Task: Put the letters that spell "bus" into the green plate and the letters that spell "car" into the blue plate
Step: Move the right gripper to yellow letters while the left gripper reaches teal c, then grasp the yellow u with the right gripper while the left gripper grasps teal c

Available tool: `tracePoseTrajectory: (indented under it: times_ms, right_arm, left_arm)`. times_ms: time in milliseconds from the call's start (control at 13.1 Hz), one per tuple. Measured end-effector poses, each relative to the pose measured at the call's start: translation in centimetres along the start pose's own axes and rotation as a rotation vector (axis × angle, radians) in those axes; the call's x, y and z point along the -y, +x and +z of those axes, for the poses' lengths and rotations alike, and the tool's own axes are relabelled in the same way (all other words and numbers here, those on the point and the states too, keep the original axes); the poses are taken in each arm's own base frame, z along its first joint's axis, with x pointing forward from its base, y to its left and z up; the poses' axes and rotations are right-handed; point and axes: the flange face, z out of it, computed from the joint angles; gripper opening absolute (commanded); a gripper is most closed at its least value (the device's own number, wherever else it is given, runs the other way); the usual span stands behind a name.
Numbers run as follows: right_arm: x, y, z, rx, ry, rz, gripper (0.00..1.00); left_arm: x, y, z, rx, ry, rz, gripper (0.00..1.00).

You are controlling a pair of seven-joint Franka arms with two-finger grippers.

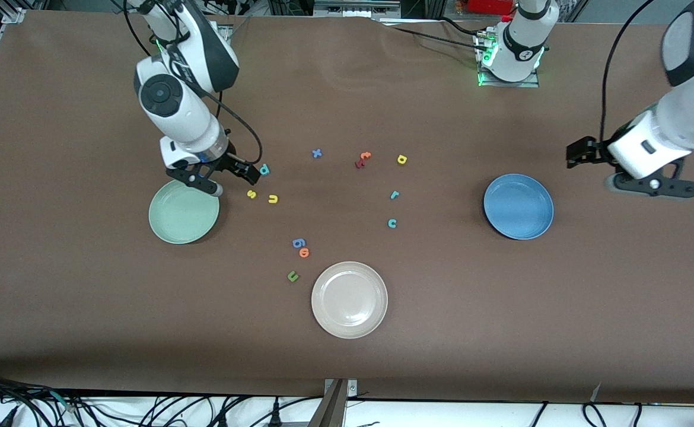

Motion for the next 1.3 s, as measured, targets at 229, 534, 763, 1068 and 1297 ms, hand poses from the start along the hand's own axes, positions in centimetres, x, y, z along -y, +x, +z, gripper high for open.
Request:
tracePoseTrajectory:
  times_ms: [229, 534, 763, 1068, 1297]
  right_arm:
    - [0.7, -0.2, 4.0, -0.018, 0.069, -0.03, 0.98]
    - [1.7, -0.8, 7.6, -0.025, 0.112, -0.073, 0.98]
    - [1.6, -1.2, 9.8, -0.014, 0.108, -0.098, 0.98]
    - [1.7, -2.0, 11.8, -0.022, 0.066, -0.157, 0.95]
    - [1.3, -2.0, 14.0, -0.069, 0.031, -0.186, 0.95]
  left_arm:
    - [-6.0, 3.4, 4.0, -0.021, -0.035, 0.043, 1.0]
    - [-17.7, 7.9, 12.3, -0.095, -0.11, -0.026, 1.0]
    - [-26.2, 8.3, 18.0, -0.13, -0.137, -0.007, 1.0]
    - [-30.3, 8.8, 24.8, -0.17, -0.078, 0.005, 1.0]
    - [-30.8, 9.3, 27.4, -0.189, -0.079, -0.004, 1.0]
